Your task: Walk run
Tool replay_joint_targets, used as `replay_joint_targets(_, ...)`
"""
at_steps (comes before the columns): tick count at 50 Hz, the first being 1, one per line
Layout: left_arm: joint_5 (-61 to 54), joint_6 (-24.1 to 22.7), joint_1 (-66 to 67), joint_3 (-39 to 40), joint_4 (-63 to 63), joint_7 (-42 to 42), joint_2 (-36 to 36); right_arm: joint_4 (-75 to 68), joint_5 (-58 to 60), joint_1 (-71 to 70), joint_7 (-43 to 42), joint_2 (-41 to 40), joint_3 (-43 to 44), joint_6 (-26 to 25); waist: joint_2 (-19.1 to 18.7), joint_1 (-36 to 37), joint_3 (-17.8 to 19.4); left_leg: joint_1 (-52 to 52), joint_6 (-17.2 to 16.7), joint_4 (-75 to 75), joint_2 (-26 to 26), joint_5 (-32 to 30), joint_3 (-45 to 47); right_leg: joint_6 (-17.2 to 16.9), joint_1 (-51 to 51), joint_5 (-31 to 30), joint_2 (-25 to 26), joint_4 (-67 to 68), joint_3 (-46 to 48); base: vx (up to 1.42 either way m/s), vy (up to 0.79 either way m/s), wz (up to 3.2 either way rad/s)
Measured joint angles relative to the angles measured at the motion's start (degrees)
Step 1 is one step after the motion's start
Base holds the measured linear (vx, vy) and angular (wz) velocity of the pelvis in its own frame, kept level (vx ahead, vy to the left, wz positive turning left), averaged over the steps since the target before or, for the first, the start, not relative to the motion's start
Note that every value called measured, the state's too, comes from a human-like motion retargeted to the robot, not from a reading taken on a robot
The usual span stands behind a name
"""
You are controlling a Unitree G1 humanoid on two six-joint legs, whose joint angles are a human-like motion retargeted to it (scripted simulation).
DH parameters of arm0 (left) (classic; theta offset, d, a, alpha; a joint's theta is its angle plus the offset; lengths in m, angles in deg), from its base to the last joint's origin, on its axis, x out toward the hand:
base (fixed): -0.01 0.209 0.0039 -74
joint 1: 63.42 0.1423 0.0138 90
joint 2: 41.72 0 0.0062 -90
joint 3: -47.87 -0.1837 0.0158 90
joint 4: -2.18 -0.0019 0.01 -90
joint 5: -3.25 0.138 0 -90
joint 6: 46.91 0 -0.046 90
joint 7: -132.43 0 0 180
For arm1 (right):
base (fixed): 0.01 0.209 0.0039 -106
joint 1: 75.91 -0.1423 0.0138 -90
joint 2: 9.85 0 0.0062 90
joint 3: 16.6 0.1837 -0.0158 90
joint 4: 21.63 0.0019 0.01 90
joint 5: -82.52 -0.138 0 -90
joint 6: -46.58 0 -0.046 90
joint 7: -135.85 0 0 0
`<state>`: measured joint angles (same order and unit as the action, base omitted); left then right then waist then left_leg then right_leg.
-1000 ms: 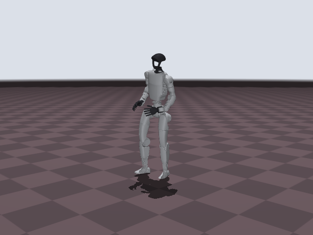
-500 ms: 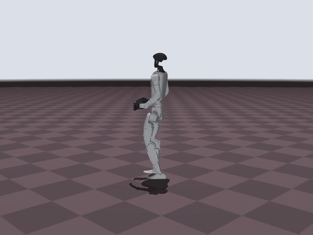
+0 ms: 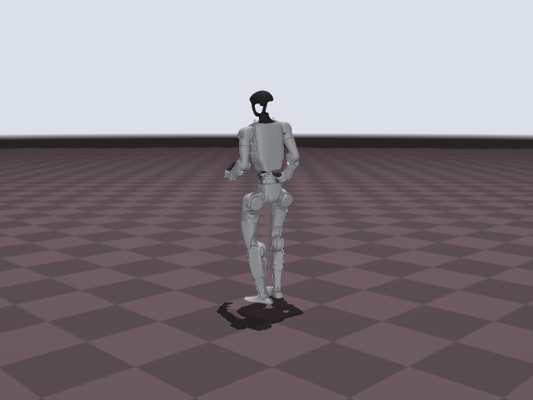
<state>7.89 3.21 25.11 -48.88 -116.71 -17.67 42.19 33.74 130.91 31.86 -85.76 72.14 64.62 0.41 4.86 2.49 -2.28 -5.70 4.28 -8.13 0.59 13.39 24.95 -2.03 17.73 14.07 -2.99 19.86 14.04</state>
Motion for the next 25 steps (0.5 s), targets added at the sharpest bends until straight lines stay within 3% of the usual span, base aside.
replay_joint_targets(3, -0.4, -1.3, 3.3, 0.5, -1.0, -2.4, -0.7, -0.9, 1.7, 0.2, 1.6, 0.3, 0.3, 0.4, -1.2, -1.9, -0.8, 0.7, -0.6, 0.5, 0.5, 0.3, -0.5, 1.2, -3.1, 0.0, 0.9, -2.2, -0.8, 0.18, -0.05, 0.06)
replay_joint_targets(7, -0.8, -7.1, 8.1, 0.4, -3.1, -12.4, -0.5, -2.4, 2.6, 0.7, 1.3, -0.3, 0.5, 0.2, -1.7, -1.9, -1.9, 3.1, -1.3, 1.5, -0.6, 0.7, -0.6, 4.3, -8.0, 0.6, 2.6, -7.7, -1.3, 0.3, -0.07, 0.07)
replay_joint_targets(12, 4.0, -7.8, 13.4, 0.4, -6.0, -14.6, -2.5, -4.4, 2.0, -0.1, 1.2, -1.7, -0.1, 1.2, -1.7, 0.8, -1.7, 3.3, -3.2, -2.0, -0.7, 1.3, 0.3, 5.4, -10.2, 0.9, 2.0, -8.5, -1.8, 0.23, 0.01, 0.07)
replay_joint_targets(15, 6.2, -8.3, 15.5, 2.4, -6.5, -16.0, -2.9, -4.8, 2.9, -2.0, 2.0, -2.0, -0.9, 0.9, -1.2, 0.0, -1.7, -1.9, -4.4, -12.6, 0.1, -0.4, -0.7, 5.7, -12.2, 2.6, 0.5, -10.3, -1.2, 0.26, -0.06, 0.65)
replay_joint_targets(18, 8.2, -8.2, 16.3, 3.2, -7.9, -17.2, -2.9, -5.4, 1.4, -3.9, 2.1, -2.3, -1.0, 1.3, -0.3, 0.3, -1.9, -9.1, -5.1, -26.2, 1.2, -6.5, -2.2, 4.8, -12.7, 3.8, -1.3, -11.1, 0.1, 0.19, 0.0, 1.04)
replay_joint_targets(21, 8.9, -8.0, 17.2, 4.3, -8.6, -18.1, -3.8, -5.3, -0.9, -5.6, 3.7, -1.5, -1.5, 2.6, 0.5, 2.3, -2.0, -14.8, -5.3, -33.9, 2.4, -5.5, -0.5, 4.6, -13.2, 4.1, -2.7, -11.9, 1.8, 0.32, 0.06, 0.5)
replay_joint_targets(25, 9.2, -8.7, 19.3, 7.1, -6.8, -18.5, -3.5, -3.2, -1.7, -8.3, 5.8, 0.0, -2.4, 2.6, -0.1, 5.8, -2.2, -20.6, -5.7, -31.0, 3.7, -2.9, 2.6, 3.9, -14.3, 4.8, -2.7, -12.9, 3.4, 0.3, 0.06, -0.14)
